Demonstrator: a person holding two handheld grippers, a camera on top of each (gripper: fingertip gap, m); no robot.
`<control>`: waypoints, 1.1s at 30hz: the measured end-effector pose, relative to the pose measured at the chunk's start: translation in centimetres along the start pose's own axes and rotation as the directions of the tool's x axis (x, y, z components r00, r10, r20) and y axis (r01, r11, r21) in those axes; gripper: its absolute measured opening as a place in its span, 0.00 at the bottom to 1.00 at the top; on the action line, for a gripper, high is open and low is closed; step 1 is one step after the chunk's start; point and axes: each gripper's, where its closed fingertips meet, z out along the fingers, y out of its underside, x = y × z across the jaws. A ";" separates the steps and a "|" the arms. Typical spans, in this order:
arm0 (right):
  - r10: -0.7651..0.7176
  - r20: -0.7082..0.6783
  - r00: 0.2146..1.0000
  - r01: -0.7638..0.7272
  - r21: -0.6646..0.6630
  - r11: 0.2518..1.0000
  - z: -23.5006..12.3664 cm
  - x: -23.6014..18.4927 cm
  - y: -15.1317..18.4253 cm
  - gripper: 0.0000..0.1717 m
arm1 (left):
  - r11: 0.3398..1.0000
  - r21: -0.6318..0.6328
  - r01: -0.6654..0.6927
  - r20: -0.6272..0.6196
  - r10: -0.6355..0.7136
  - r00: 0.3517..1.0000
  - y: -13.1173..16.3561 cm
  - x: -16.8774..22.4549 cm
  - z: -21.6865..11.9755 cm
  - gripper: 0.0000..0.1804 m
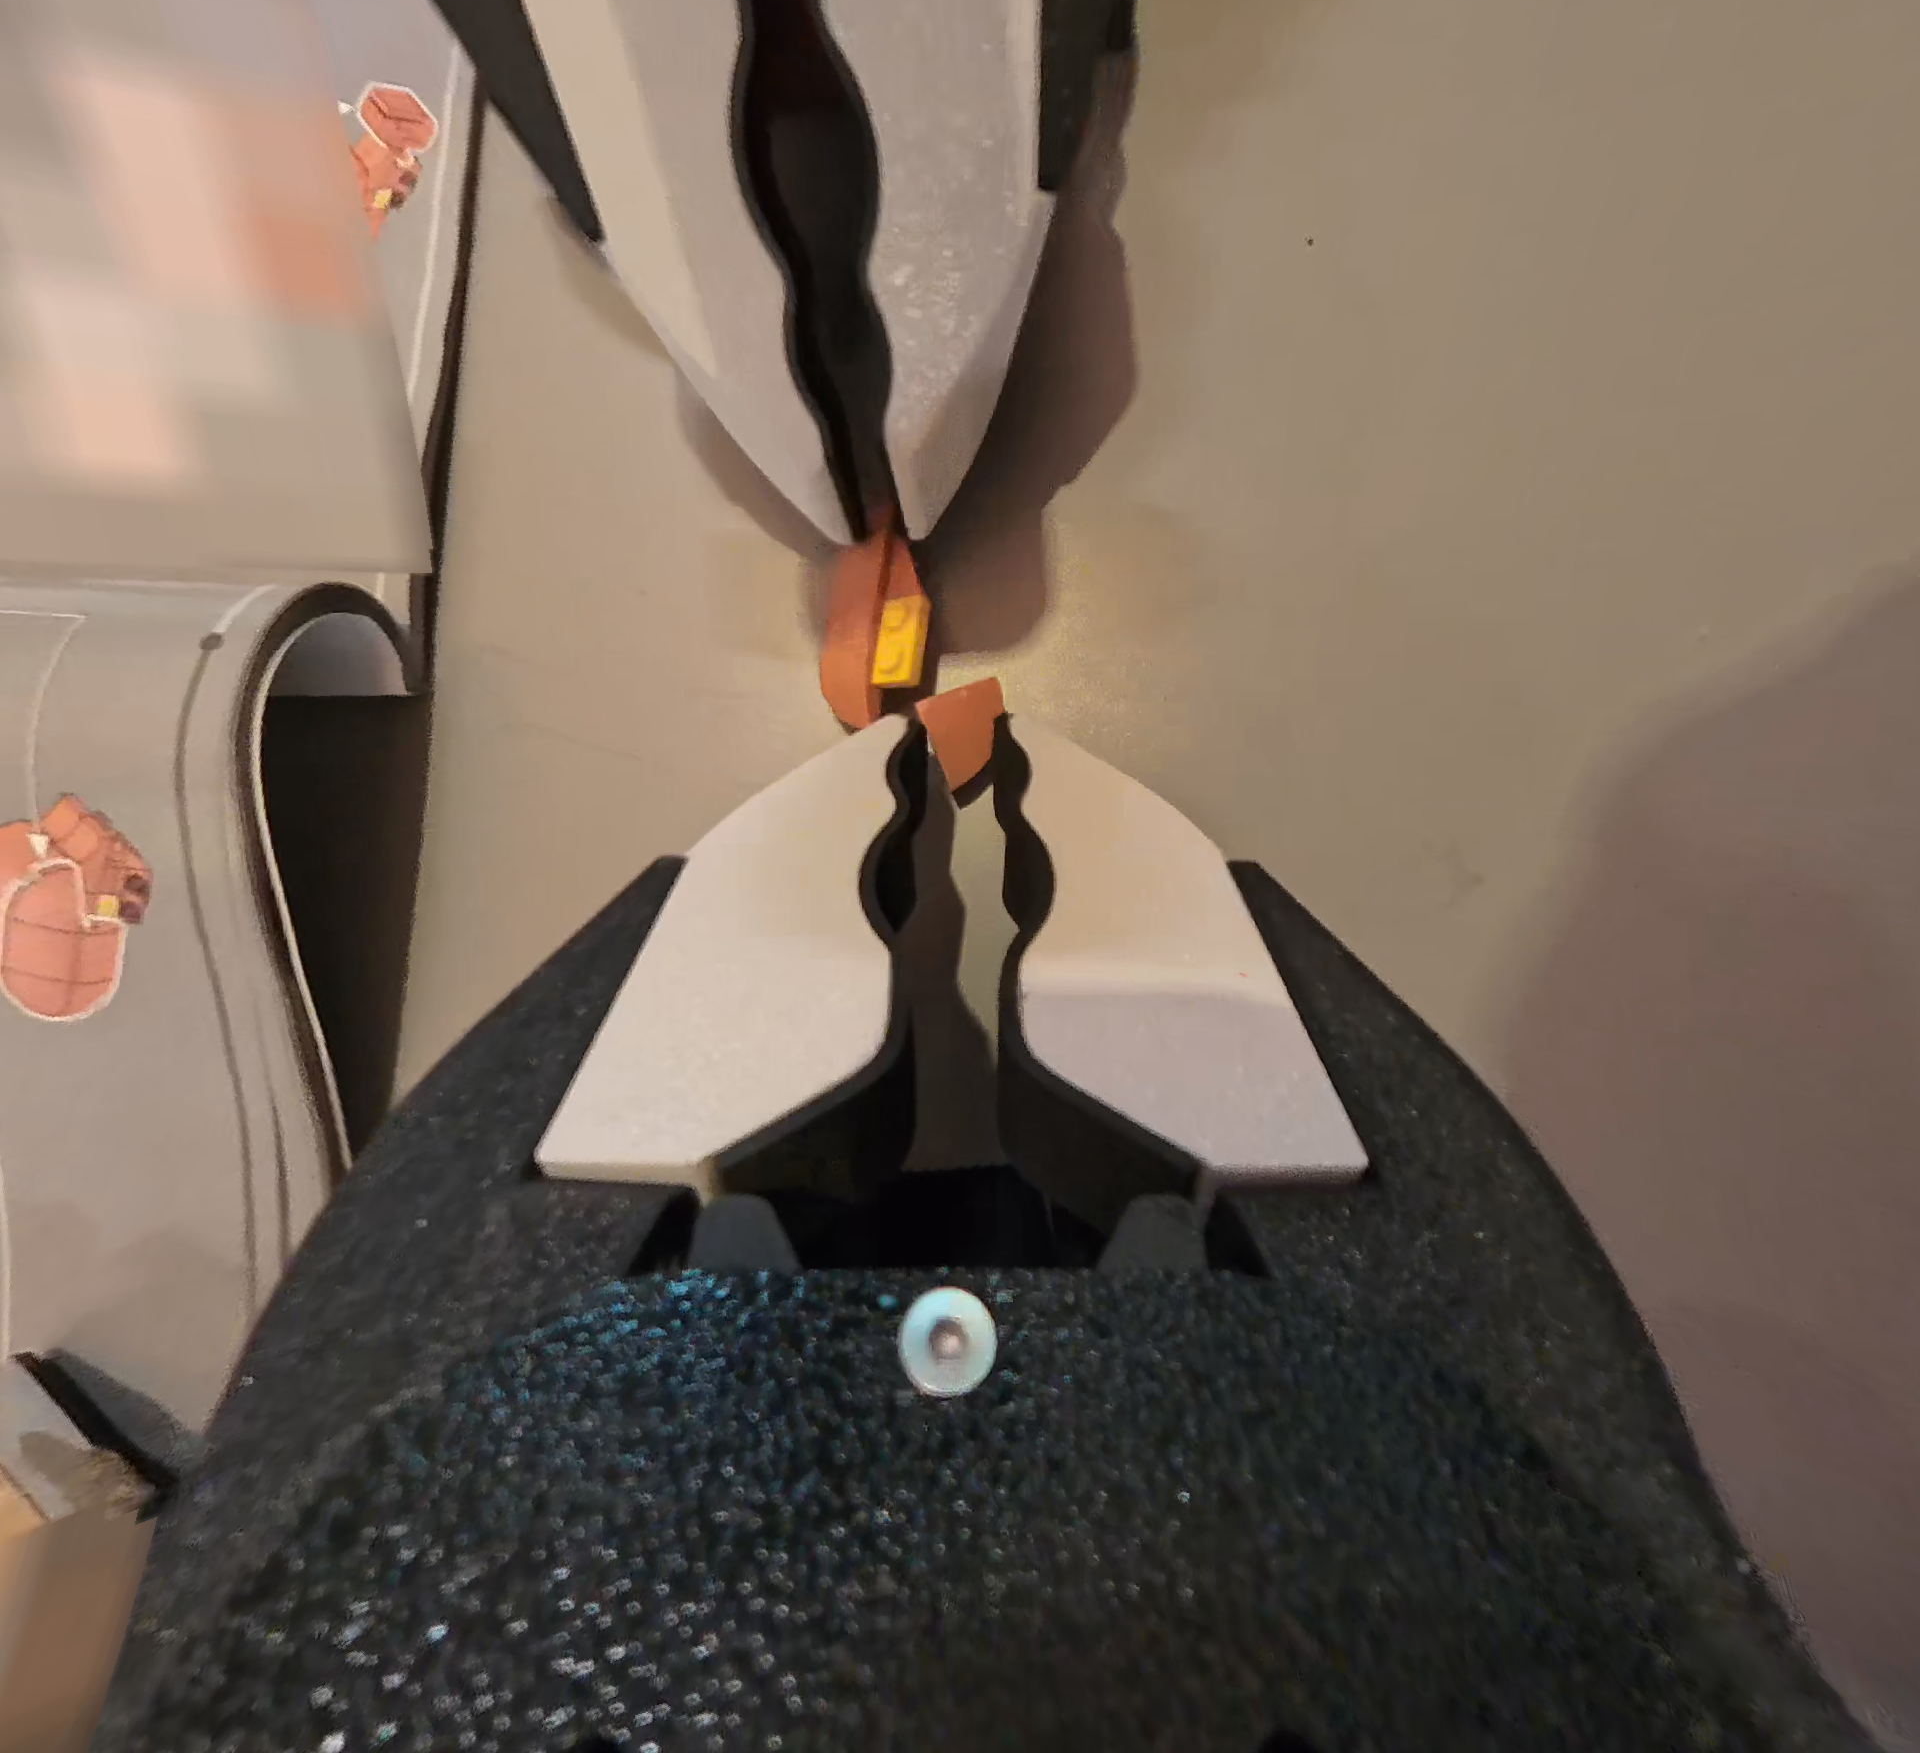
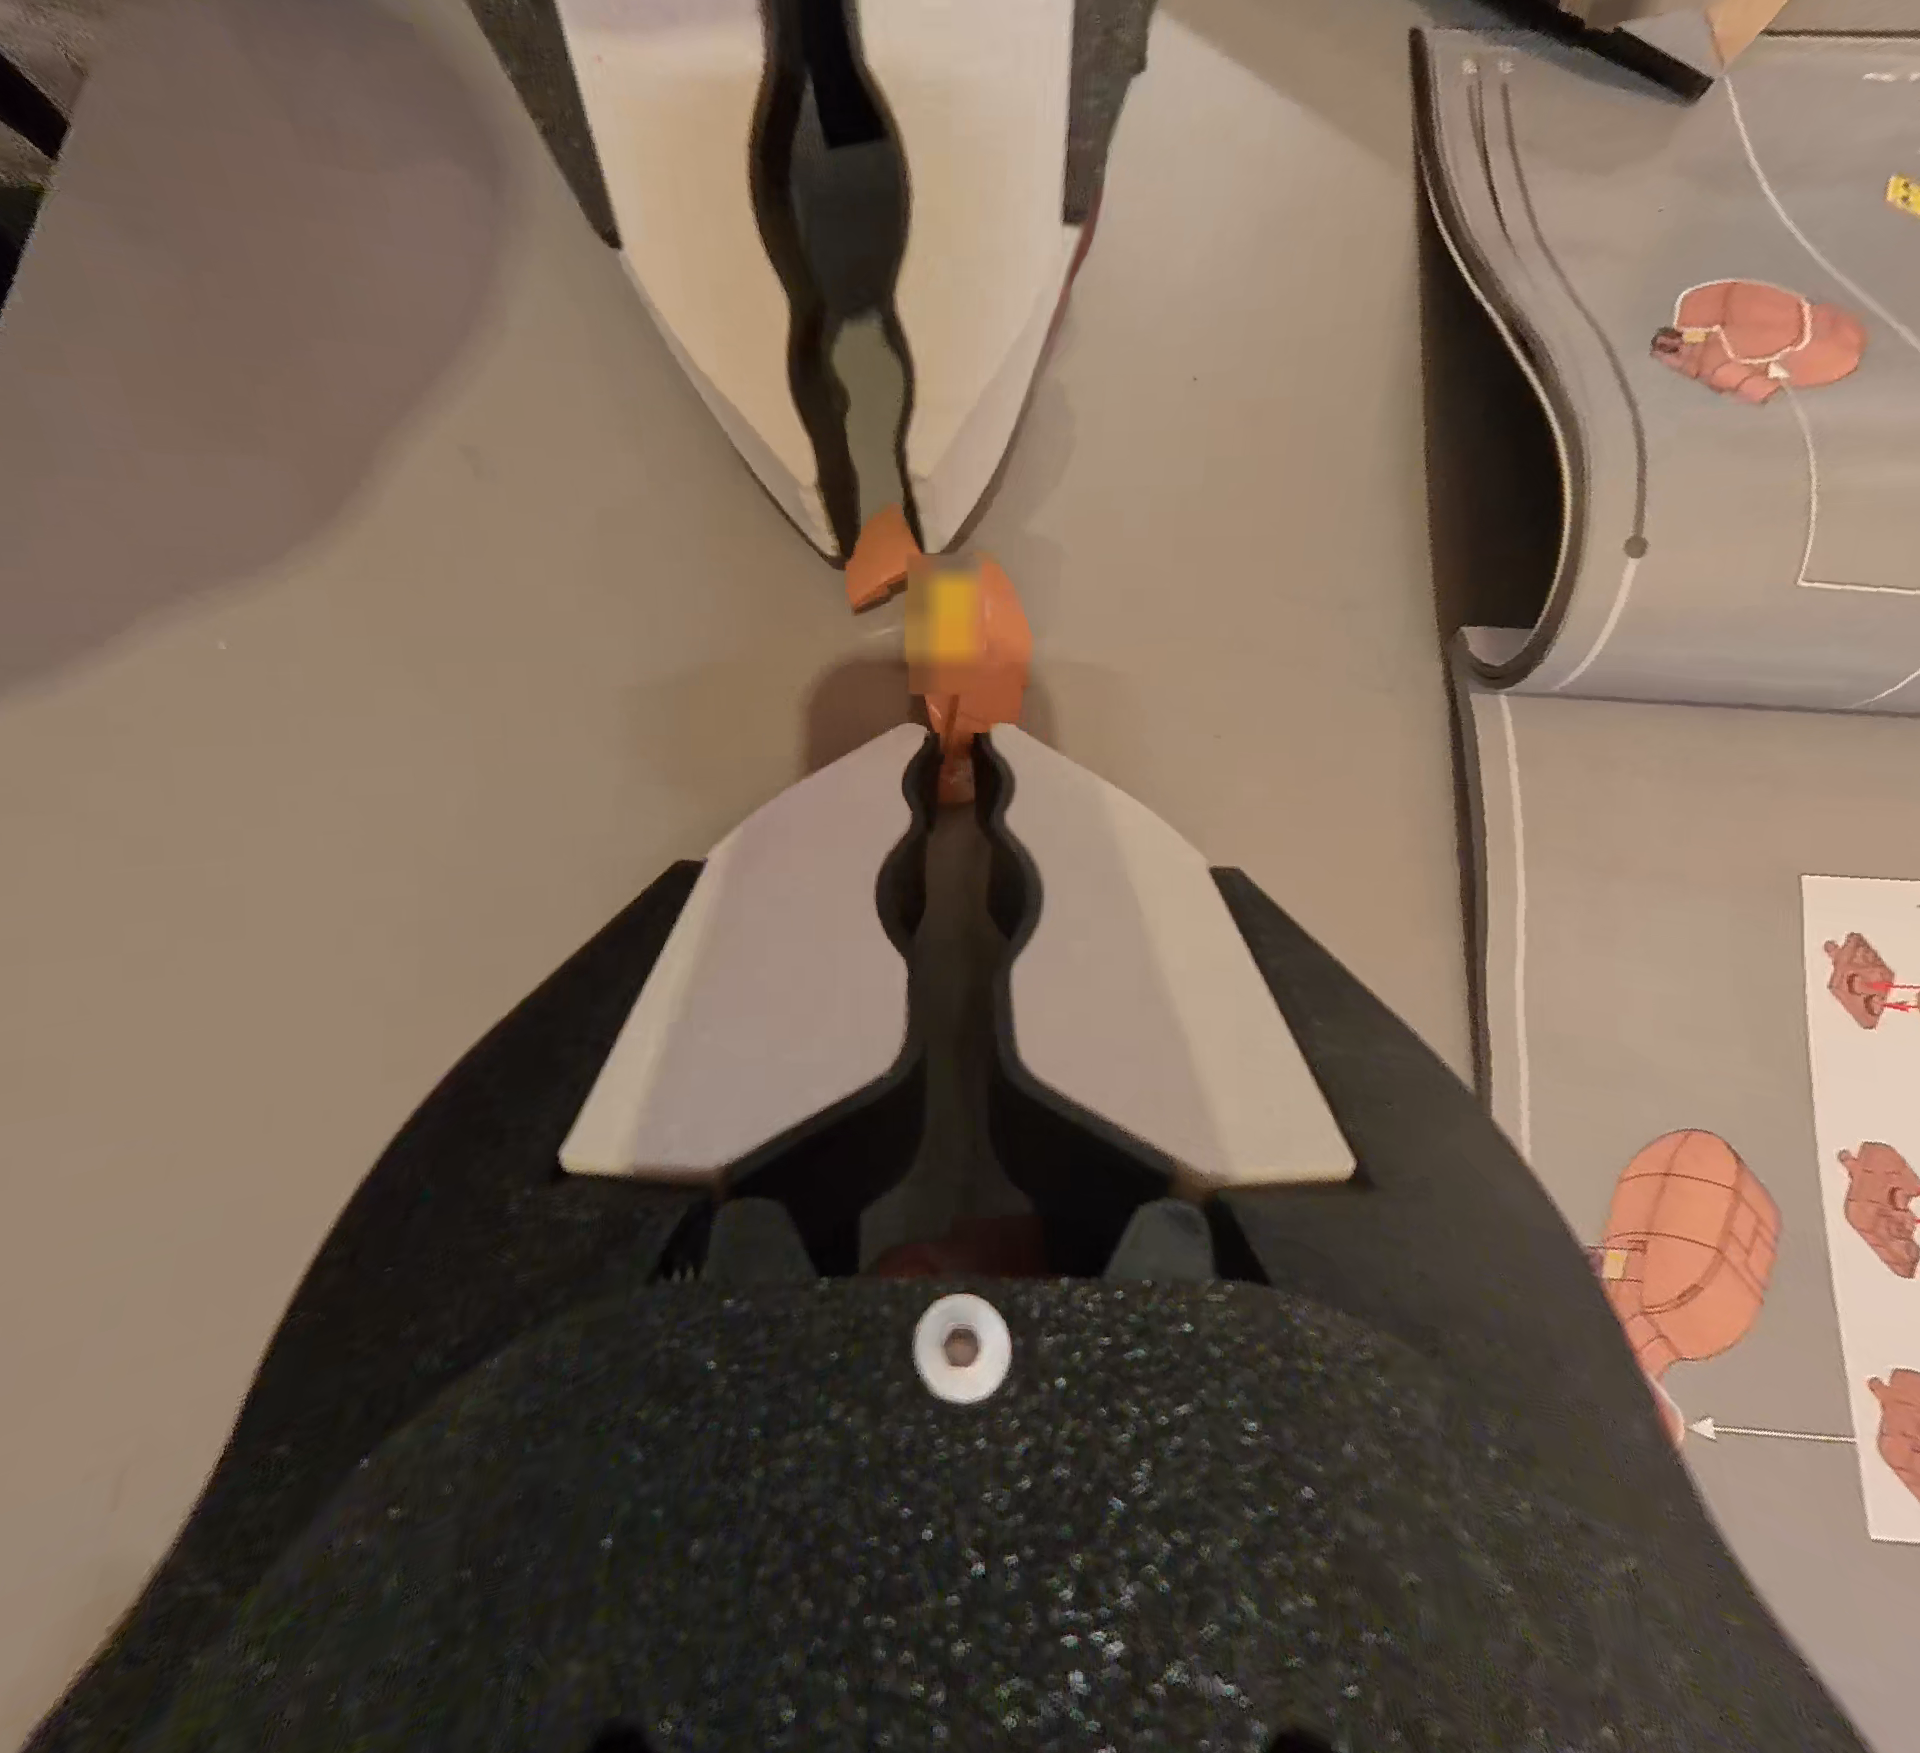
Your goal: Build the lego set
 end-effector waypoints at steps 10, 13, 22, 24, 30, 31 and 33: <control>-0.035 -0.039 0.999 0.034 -0.027 0.999 0.2 0.3 0.5 0.02 | 0.989 -0.022 -0.149 0.080 0.150 0.985 -0.1 -0.3 0.0 0.07; -0.067 -0.054 0.996 0.066 -0.027 0.997 0.2 0.3 0.4 0.00 | 0.991 -0.017 -0.135 0.082 0.136 0.987 -0.2 -0.5 0.0 0.07; -0.400 -0.214 0.891 0.414 0.024 0.910 -0.3 0.2 -0.8 0.06 | 0.979 0.160 0.129 -0.058 -0.121 0.991 -2.1 -0.3 -0.9 0.07; -0.482 -0.302 0.822 0.519 0.051 0.853 -0.6 0.2 -1.7 0.06 | 0.951 0.200 0.234 -0.145 -0.207 0.967 -2.5 -0.1 -1.2 0.07; -0.586 -0.476 0.656 0.696 0.083 0.713 -1.4 -0.5 -3.9 0.09 | 0.855 0.265 0.445 -0.331 -0.353 0.875 -3.4 -0.1 -2.1 0.06; -0.588 -0.492 0.642 0.708 0.088 0.701 -1.5 -0.6 -4.2 0.11 | 0.841 0.272 0.468 -0.351 -0.367 0.862 -3.5 -0.1 -2.2 0.06; -0.593 -0.522 0.613 0.728 0.084 0.680 -1.7 -0.7 -4.7 0.11 | 0.820 0.276 0.502 -0.379 -0.387 0.841 -3.7 -0.2 -2.2 0.06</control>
